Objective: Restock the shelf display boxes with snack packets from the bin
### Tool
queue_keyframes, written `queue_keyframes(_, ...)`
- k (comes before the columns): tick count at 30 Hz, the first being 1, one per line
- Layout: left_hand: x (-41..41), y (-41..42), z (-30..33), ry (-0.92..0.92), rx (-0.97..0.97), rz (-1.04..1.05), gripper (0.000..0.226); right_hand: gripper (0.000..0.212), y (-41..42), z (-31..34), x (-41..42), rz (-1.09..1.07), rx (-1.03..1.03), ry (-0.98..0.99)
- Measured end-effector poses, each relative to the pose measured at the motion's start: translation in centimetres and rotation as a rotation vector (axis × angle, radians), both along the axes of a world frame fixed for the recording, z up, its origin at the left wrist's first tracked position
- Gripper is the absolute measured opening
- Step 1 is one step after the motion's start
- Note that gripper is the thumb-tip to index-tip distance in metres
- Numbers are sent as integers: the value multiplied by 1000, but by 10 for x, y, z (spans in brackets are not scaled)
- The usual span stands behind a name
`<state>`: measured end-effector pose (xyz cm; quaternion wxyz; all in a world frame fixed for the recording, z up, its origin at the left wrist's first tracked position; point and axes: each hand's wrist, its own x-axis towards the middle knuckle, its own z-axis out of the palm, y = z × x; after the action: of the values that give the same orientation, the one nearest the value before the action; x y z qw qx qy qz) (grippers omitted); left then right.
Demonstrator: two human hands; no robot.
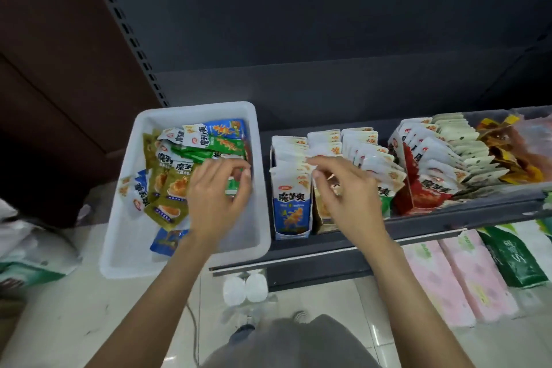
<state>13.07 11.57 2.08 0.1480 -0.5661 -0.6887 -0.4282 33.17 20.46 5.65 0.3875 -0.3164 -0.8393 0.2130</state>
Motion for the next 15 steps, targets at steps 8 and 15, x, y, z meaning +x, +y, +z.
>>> queue_keyframes(8, -89, -38, -54, -49, -663, 178, 28, 28, -2, -48, -159, 261, -99, -391)
queue_keyframes(15, -111, -25, -71, -27, -828, 211, 37, 59, 39, -88, -255, 147, -126, -770)
